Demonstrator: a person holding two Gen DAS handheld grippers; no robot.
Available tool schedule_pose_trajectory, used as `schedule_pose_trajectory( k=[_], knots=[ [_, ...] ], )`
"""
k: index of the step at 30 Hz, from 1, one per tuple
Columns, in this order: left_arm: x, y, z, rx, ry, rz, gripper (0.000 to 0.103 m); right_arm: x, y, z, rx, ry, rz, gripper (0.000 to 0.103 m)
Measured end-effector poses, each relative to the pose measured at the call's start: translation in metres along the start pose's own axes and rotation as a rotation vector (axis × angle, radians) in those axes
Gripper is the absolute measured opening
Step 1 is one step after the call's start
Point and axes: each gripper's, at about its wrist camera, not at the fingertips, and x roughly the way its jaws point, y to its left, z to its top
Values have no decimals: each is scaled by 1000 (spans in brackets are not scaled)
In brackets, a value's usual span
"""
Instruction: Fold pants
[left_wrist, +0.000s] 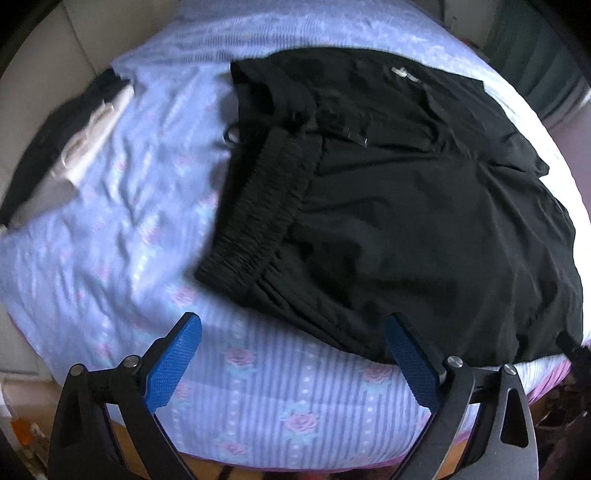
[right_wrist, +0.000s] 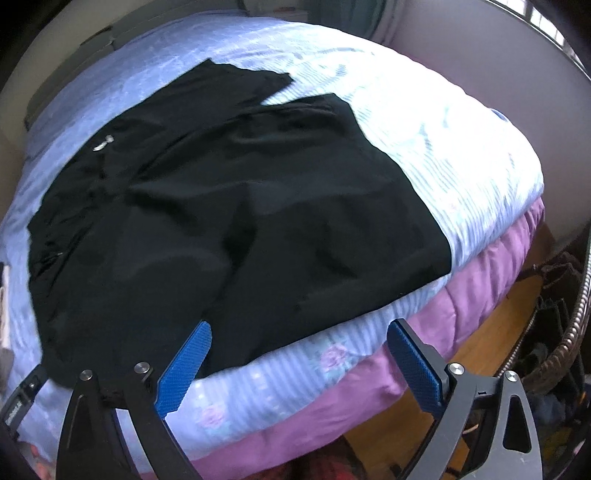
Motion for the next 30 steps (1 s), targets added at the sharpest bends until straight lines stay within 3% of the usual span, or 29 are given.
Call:
schedule_pose_trajectory(
  k=[5,9,12,14,15,17,20,23,25,30],
  knots=[
    [37,-2,0,-65,136,-41,99,20,-14,-2,66,47,8,91],
    [49,-5,1,-90,157,-56,97,31,-21,-1,86,56,4,85],
    [53,-7,3,-117,173,-86,86,39,-26,3,102,54,7,83],
    [53,-8,4,-124,179,-111,67,42,-29,7,114,50,12,82],
    [52,-10,5,-128,181,-129,62,44,-29,9,118,49,12,78],
    [48,-14,7,-122,179,-148,37,45,-32,14,129,47,10,72],
    [41,-25,16,-109,169,-155,18,41,-37,23,134,33,6,58],
    [31,-24,27,-125,150,-154,12,35,-39,31,101,22,-12,35],
    [19,-24,32,-123,130,-147,9,30,-38,39,63,16,-11,12],
    [-9,-25,37,-111,92,-127,8,0,-32,56,36,-5,16,6]
  ],
)
